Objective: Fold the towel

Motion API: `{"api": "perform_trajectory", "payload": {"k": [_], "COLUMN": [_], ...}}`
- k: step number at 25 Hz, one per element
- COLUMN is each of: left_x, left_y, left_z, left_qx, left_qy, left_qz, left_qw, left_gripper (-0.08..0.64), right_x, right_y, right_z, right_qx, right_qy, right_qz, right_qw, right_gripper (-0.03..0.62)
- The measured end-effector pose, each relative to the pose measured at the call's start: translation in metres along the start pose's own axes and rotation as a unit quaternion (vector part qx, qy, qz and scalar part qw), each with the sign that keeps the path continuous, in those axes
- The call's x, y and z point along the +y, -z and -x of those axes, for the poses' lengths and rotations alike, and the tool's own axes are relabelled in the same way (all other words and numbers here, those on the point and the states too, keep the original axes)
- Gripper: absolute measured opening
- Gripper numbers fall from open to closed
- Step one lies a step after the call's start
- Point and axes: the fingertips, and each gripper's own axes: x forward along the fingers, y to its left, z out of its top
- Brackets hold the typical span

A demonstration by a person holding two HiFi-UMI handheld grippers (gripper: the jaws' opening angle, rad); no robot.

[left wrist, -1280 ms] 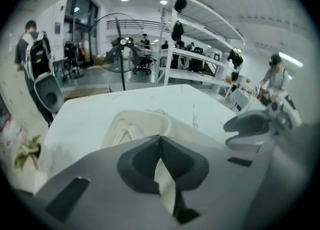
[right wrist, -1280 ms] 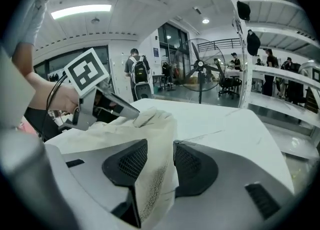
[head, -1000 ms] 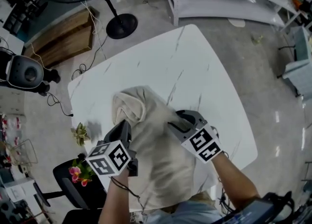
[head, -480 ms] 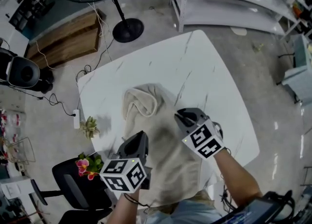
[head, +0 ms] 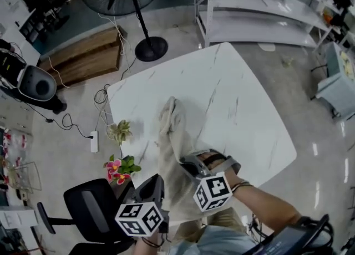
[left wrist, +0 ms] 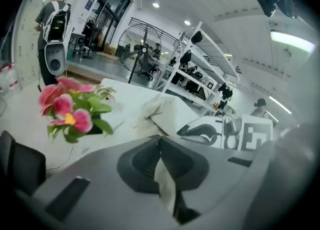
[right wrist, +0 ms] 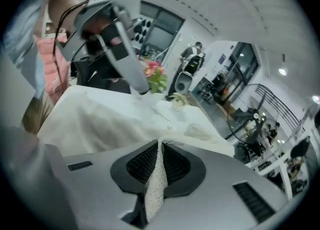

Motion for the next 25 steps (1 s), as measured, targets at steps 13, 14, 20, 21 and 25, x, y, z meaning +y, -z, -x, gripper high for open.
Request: {"api": "perform_trajectory", "payload": {"k": [13,14,20,21,25], "left_x": [-0.019,-0.031,-0.095,-0.099,-0.077], "left_y": [-0.009,-0.021,-0.063,-0.06,-0.037], "left_z": [0.002,-0.005,-0.061,-0.074,-0.117], "left_qx": [-0.026,-0.034,-0.03,-0.016,0.046], "left_qy": [0.039,0.052,0.119,0.123,0.08], "left_qz": [-0.012,-0.021,-0.07,-0.075,-0.073], "left_qw": [0.9988,0.9979,0.99,0.9894,0.993], "left_gripper": [0.009,0.009,0.009,0.009,0.009], "right_x": [0.085,0.079,0.034,0.027,-0.006], "right_y": [-0.001,-0.004,0.014,0.023,0.052], "right_z": [-0.009,-0.002,0.038,0.041,0.048], "right_qx": [-0.022,-0.034,-0.073,-0.07,-0.062], "right_qy": [-0.116,-0.113,-0.084,-0.077,-0.05], "right_qz": [-0.053,-0.068,-0.161,-0.171,-0.201], "right_qw": [0.992,0.991,0.981,0.98,0.976], "right_gripper": [0.128,0.136,0.141,0.137,0.124]}}
